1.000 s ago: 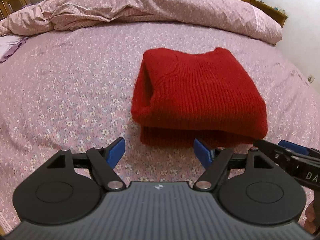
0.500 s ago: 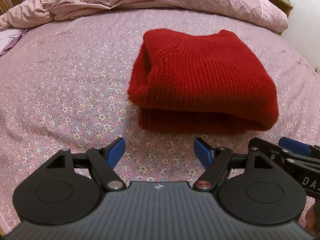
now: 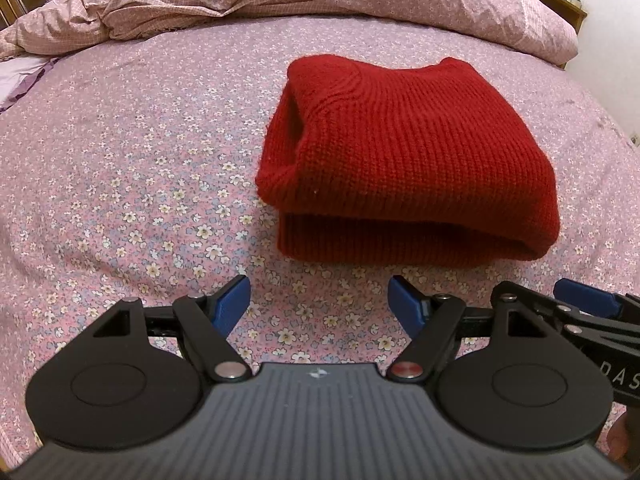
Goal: Fold small clothes
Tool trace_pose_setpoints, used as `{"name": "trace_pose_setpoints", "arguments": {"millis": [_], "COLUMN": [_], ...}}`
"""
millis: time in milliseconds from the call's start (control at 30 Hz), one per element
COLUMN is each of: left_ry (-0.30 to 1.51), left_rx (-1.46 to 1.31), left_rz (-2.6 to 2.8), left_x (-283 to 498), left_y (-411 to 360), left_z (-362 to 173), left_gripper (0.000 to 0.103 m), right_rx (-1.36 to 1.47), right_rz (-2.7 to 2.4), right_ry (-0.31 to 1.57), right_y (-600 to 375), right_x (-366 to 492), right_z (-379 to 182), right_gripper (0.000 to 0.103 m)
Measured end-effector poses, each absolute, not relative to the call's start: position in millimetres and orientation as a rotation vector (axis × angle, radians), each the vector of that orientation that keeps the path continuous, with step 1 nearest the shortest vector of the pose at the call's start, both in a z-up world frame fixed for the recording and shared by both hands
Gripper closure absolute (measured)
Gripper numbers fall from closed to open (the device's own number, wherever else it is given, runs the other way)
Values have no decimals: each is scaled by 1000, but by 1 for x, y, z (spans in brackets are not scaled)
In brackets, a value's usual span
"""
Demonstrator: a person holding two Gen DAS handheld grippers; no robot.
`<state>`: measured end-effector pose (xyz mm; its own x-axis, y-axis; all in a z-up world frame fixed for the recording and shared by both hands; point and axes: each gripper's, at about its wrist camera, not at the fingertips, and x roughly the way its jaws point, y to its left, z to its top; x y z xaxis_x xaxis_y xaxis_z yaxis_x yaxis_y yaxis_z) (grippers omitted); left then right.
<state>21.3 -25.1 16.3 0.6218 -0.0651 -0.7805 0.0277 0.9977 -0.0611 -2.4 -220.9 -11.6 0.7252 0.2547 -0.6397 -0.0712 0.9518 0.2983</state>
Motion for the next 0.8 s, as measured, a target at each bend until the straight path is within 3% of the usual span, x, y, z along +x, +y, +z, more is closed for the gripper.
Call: {"name": "trace_pose_setpoints", "arguments": {"millis": [800], "left_ry": [865], "left_rx": [-18], "left_rz": [-62], "left_x": [17], "left_y": [-27], "left_z": [19], "left_gripper": [23], "right_rx": [262], "right_rz": [182], "right_ry": [744], "right_y": [-219], "right_x": [-3], "right_z": [-13], "right_gripper": [20]}}
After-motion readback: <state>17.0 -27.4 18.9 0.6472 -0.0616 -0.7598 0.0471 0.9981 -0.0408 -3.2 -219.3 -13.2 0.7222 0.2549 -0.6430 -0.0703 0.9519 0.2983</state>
